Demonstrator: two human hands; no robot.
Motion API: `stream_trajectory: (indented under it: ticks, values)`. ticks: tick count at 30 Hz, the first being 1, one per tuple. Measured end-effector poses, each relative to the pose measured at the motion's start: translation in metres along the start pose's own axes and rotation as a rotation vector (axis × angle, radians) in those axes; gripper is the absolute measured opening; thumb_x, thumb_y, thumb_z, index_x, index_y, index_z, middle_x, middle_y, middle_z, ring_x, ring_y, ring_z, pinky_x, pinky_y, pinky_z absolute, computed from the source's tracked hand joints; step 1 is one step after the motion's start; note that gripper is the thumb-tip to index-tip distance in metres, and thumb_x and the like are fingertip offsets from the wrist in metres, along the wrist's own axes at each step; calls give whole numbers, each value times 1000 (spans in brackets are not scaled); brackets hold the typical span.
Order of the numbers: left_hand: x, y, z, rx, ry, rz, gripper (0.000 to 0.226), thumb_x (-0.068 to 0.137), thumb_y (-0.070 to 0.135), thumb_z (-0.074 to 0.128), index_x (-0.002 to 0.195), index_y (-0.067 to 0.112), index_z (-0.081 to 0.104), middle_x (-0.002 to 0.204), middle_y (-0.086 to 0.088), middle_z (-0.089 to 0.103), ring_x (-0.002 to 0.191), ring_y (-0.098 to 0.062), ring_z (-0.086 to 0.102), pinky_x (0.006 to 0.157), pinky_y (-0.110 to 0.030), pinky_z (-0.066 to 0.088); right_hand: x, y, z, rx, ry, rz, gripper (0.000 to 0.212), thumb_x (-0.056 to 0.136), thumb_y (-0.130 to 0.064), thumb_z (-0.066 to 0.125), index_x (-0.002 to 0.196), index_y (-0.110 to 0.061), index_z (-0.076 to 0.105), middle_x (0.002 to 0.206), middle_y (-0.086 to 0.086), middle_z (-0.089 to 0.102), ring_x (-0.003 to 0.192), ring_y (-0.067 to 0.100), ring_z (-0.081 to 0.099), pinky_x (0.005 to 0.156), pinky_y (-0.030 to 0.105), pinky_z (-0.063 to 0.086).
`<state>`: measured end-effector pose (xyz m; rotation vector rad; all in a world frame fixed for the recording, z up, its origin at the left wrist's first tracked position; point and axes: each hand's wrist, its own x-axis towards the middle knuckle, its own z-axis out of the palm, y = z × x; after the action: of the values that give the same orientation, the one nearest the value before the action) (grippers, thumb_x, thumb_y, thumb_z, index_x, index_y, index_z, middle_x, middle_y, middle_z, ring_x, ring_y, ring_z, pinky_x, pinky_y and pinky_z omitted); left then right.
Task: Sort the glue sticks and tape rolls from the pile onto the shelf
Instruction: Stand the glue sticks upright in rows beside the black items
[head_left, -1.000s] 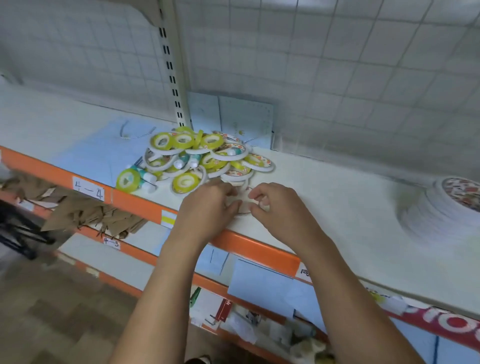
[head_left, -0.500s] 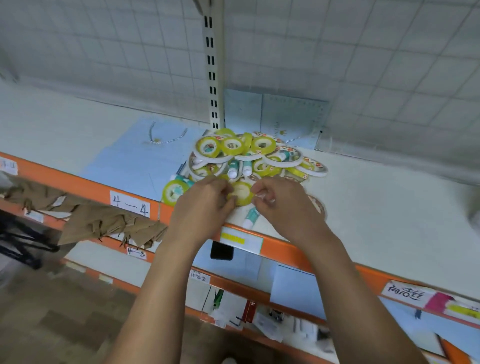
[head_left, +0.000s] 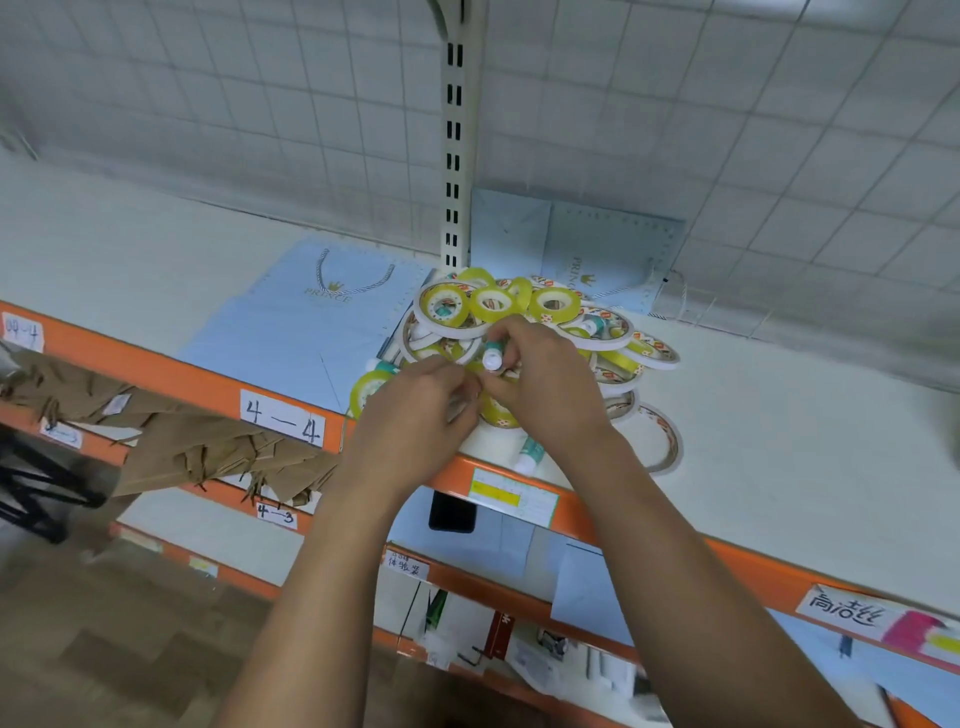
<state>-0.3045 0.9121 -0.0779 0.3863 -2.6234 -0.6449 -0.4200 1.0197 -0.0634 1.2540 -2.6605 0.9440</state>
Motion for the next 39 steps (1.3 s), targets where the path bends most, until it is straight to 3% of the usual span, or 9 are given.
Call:
stream_trajectory:
  ticks: [6,9,13,16,19,25,30,34,39]
  values:
    - [3,14,5,-38,-52,28,9,87,28,61,83,20,62,79,10,56,73,-13,54,63,-34,48,3,5,5,5,71,6,18,85,-14,67,102,-13,61,93,5,55,87,21,52,73,30,40]
    - [2,24,15,29,-118,49,20,87,41,60,76,24,60,74,9,56,71,-14,55,57,-32,45,-4,12,-7,46,143,24,17,84,-7,62,100,-4,60,98,11,58,84,19,47,69,24,32]
    - [1,36,31,152,-89,40,36,85,55,59,70,22,56,68,6,55,69,-17,54,55,-30,36,-20,21,-27,78,141,126,16,76,2,62,90,-3,58,90,7,61,82,24,55,66,28,37]
    - [2,45,37,164,-74,1,42,76,61,68,71,22,52,73,5,59,72,-20,57,59,-32,42,-35,23,-36,40,83,139,36,77,0,61,112,-8,59,103,9,61,93,27,57,78,36,45]
    - [1,53,41,150,-107,-22,38,73,47,78,79,22,49,84,-1,62,82,-25,60,60,-33,42,-47,30,-38,-57,5,146,52,83,-5,59,133,-19,56,115,15,50,105,32,53,94,39,43]
    - [-2,65,46,54,-196,-5,21,81,18,68,99,14,57,96,-7,60,89,-29,58,70,-40,49,-69,45,-45,-153,28,230,31,88,-15,56,118,-6,61,112,17,51,100,37,53,91,46,44]
    - [-2,85,50,-21,-200,27,32,79,15,64,109,17,56,96,-5,64,90,-26,60,69,-41,52,-97,59,-65,-123,78,303,28,87,-19,57,113,-8,57,106,13,60,98,32,57,84,46,47]
    - [2,114,65,-4,-205,148,53,78,19,61,130,26,53,106,-3,53,97,-26,57,68,-36,48,-134,77,-96,-114,114,271,49,87,-10,54,134,-25,52,97,8,58,86,28,58,78,41,49]
    - [1,173,99,20,-242,289,47,78,27,60,122,37,50,95,6,39,89,-22,54,58,-29,34,-192,109,-141,-151,199,369,48,87,-12,51,129,-34,53,94,2,58,79,24,58,72,41,51]
